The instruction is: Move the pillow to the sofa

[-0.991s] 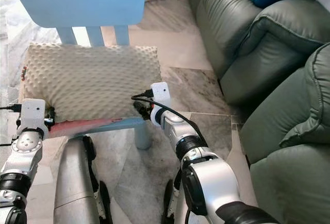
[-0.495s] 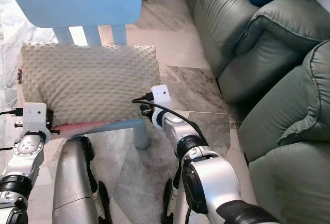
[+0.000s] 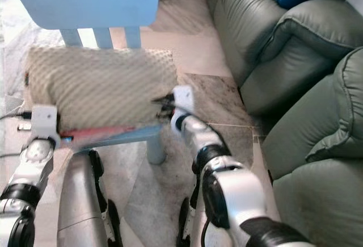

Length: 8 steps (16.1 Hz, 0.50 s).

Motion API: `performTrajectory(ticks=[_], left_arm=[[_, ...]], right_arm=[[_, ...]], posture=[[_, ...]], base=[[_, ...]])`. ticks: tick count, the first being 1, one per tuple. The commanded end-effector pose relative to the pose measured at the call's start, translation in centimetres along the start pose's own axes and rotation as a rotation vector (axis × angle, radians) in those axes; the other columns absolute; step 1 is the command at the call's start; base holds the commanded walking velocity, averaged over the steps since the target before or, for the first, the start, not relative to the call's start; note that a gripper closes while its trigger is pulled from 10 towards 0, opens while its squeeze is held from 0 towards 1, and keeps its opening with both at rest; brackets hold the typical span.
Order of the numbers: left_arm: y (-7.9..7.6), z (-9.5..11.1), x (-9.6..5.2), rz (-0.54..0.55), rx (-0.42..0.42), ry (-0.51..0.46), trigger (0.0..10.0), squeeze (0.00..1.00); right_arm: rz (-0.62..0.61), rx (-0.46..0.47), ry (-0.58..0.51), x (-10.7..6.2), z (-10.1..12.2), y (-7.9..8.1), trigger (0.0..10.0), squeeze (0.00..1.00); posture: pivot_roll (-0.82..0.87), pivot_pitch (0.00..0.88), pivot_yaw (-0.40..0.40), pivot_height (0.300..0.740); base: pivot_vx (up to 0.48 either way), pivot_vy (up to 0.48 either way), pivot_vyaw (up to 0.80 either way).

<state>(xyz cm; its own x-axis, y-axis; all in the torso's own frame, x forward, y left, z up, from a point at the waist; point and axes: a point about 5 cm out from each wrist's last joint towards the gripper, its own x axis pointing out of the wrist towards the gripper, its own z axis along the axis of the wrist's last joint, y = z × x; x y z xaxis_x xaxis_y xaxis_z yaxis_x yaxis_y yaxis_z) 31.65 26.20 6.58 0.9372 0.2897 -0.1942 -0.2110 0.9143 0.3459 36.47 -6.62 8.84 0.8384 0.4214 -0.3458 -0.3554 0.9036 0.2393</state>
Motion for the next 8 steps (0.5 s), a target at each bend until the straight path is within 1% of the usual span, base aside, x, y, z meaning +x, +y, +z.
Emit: performTrajectory(ticks=[1,2,3,4,5,6,7,8], left_arm=[[-1.0,1.6,0.0,-0.024,0.020,-0.087,0.0,0.00],[-1.1,3.1,0.0,-0.015,0.002,-0.162,0.0,0.00],[-1.1,4.0,-0.2,-0.006,-0.025,-0.208,0.0,0.00],[-1.5,5.0,-1.3,-0.033,-0.068,-0.282,0.0,0.00],[-2.1,5.0,-2.2,-0.062,-0.082,-0.305,0.0,0.00],[-2.3,4.8,-3.0,-0.082,-0.100,-0.310,0.0,0.00],[-3.0,4.2,-4.2,-0.145,-0.152,-0.297,0.0,0.00],[-3.8,3.7,-5.3,-0.258,-0.207,-0.285,0.0,0.00]], right_arm=[[-0.024,0.006,-0.064,-0.2,1.4,-1.0,0.0,0.00],[-0.007,-0.028,-0.103,-0.4,2.0,-1.5,0.0,0.00],[0.001,-0.050,-0.143,-0.8,2.4,-2.1,0.0,0.00],[-0.001,-0.051,-0.210,-1.6,2.2,-3.2,0.0,0.00],[-0.050,-0.012,-0.255,-2.6,1.3,-4.5,0.0,0.00],[-0.082,-0.016,-0.285,-3.5,0.6,-5.1,0.0,0.00],[-0.139,-0.025,-0.345,-5.4,-0.6,-5.9,0.0,0.00],[-0.186,-0.062,-0.388,-7.5,-1.5,-5.9,0.0,0.00]], posture=[[0.07,0.024,-0.132,0.453],[0.07,0.000,-0.126,0.453],[0.06,0.000,-0.115,0.453],[0.04,0.000,-0.105,0.453],[0.04,0.000,-0.092,0.453],[0.03,0.000,-0.085,0.453],[0.03,0.000,-0.085,0.453],[0.03,0.000,-0.090,0.453]], base=[[0.000,0.000,0.00],[0.000,0.000,0.00],[0.000,0.000,0.00],[0.000,0.000,0.00],[0.000,0.000,0.00],[0.000,0.000,0.00],[0.000,0.000,0.00],[0.000,0.000,0.00]])
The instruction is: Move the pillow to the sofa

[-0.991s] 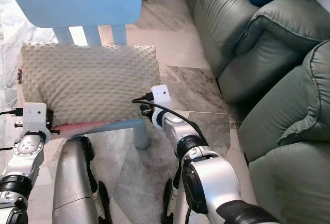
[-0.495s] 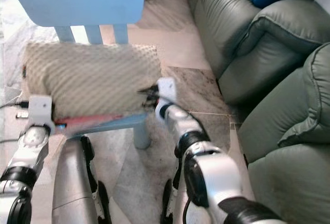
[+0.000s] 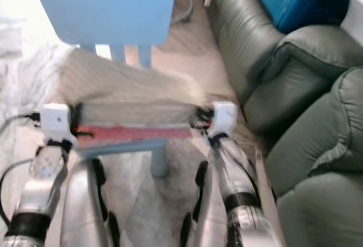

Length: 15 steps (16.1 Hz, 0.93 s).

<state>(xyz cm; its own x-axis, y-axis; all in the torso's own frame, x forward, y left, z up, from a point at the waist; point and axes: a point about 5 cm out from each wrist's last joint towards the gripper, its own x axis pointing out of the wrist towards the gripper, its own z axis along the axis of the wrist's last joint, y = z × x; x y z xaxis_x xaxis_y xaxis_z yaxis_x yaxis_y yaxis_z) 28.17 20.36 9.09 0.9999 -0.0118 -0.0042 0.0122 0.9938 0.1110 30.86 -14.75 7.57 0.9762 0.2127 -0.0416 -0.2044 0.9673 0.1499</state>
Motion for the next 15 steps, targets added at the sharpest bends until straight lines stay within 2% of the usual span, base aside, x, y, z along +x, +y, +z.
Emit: performTrajectory(ticks=[1,2,3,4,6,8,11,15], left_arm=[[-0.7,0.6,-0.3,-0.066,-0.047,-0.008,0.0,0.00],[-1.0,0.8,-1.0,-0.107,-0.121,0.002,0.0,0.00],[-0.7,0.7,-1.8,-0.090,-0.131,0.028,0.4,0.00],[-0.5,0.4,-2.0,-0.061,-0.117,0.061,10.0,0.00],[-1.2,0.6,-1.8,-0.037,-0.110,0.069,10.0,0.00],[-2.1,1.2,-1.6,-0.057,-0.086,0.073,10.0,0.00],[-2.1,1.4,-1.4,-0.045,-0.067,0.076,10.0,0.00],[-2.3,0.8,-1.5,-0.038,-0.057,0.106,10.0,0.00]], right_arm=[[-0.002,-0.042,-0.060,-0.5,1.2,0.0,0.0,0.00],[0.008,-0.054,-0.080,-1.8,1.4,0.0,0.0,0.00],[-0.029,-0.067,-0.075,-3.2,1.5,-0.6,6.1,0.00],[-0.047,-0.070,-0.069,-3.5,1.7,-1.1,10.0,0.00],[-0.039,-0.076,-0.112,-3.4,3.1,-1.1,10.0,0.00],[-0.046,-0.066,-0.106,-3.3,3.5,-0.9,10.0,0.00],[-0.034,-0.034,-0.090,-3.2,3.3,-0.2,10.0,0.00],[-0.047,-0.031,-0.076,-3.3,3.3,-0.3,10.0,0.00]], posture=[[0.03,0.000,-0.091,0.453],[0.03,0.000,-0.087,0.453],[0.03,0.000,-0.080,0.453],[0.02,0.000,-0.073,0.453],[0.01,0.000,-0.061,0.453],[0.01,0.000,-0.058,0.488],[0.01,0.000,-0.057,0.538],[0.00,0.000,-0.056,0.618]], base=[[0.000,0.000,0.00],[0.000,0.000,0.00],[0.000,0.000,0.00],[0.000,0.000,0.00],[0.000,0.000,0.00],[0.000,0.000,0.00],[0.000,0.000,0.00],[0.000,0.000,0.00]])
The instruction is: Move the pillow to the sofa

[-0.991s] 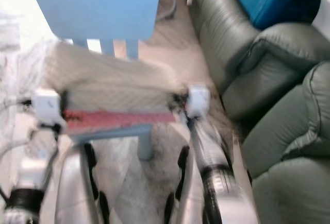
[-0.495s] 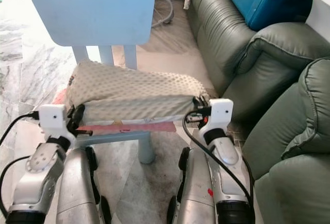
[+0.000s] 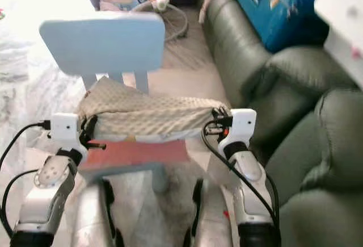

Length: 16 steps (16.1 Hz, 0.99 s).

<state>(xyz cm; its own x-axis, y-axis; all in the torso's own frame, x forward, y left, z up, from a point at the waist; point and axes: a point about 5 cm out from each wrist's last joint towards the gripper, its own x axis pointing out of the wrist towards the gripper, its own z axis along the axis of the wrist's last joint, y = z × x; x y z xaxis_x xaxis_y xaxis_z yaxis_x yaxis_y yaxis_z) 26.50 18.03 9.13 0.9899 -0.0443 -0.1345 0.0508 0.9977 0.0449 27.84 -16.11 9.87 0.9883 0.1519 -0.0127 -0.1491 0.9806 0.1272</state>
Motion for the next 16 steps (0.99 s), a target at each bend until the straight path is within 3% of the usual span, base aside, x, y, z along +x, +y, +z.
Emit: performTrajectory(ticks=[1,2,9,13,16], left_arm=[[0.1,0.4,0.1,0.011,0.007,-0.016,10.0,0.00],[0.1,0.4,0.2,0.010,0.007,-0.014,10.0,0.00],[-0.4,0.3,0.6,-0.007,0.005,-0.003,10.0,0.00],[-0.7,-0.4,0.6,-0.051,-0.027,0.049,10.0,0.00],[-0.6,-0.8,0.5,-0.037,0.001,0.066,10.0,0.00]], right_arm=[[0.002,-0.002,-0.041,0.0,1.0,0.1,10.0,0.00],[0.022,-0.008,-0.045,-0.1,1.1,0.3,10.0,0.00],[0.002,-0.022,-0.058,0.2,1.5,0.0,10.0,0.00],[-0.002,-0.016,-0.059,0.1,1.6,0.0,10.0,0.00],[0.004,-0.014,-0.055,0.2,1.5,0.0,10.0,0.00]], posture=[[0.00,0.000,-0.056,0.623],[0.01,0.000,-0.057,0.623],[0.00,0.000,-0.055,0.737],[0.00,0.000,-0.059,0.740],[0.00,0.000,-0.064,0.740]], base=[[0.000,0.000,0.00],[0.000,0.000,0.00],[0.000,0.000,0.00],[0.000,0.000,0.00],[0.000,0.000,0.00]])
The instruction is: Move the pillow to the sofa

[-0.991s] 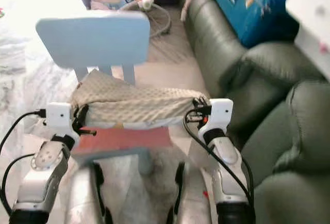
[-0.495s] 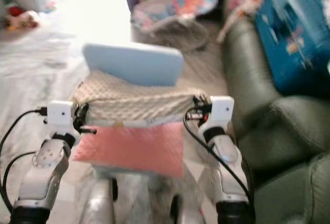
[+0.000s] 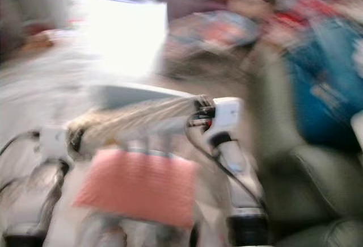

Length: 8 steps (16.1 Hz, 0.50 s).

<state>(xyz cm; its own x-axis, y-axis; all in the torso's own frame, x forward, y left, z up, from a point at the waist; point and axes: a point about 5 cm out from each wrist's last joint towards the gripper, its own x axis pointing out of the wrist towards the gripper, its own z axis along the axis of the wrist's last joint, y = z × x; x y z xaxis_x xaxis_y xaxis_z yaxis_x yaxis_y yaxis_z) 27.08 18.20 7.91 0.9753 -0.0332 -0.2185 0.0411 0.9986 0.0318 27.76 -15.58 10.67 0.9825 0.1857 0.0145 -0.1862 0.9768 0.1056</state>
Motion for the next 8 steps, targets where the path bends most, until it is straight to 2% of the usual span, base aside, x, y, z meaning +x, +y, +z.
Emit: performTrajectory(ticks=[1,8], left_arm=[[-0.82,0.35,-0.15,-0.045,0.018,-0.022,10.0,0.00],[-1.04,0.51,0.02,-0.052,0.015,-0.025,10.0,0.00]], right_arm=[[-0.034,0.015,-0.029,0.25,0.72,-0.63,10.0,0.00],[-0.045,0.030,-0.014,0.40,0.45,-0.64,10.0,0.00]], posture=[[0.00,0.000,-0.064,0.740],[0.00,0.000,-0.058,0.740]], base=[[0.000,0.000,0.00],[0.000,0.000,0.00]])
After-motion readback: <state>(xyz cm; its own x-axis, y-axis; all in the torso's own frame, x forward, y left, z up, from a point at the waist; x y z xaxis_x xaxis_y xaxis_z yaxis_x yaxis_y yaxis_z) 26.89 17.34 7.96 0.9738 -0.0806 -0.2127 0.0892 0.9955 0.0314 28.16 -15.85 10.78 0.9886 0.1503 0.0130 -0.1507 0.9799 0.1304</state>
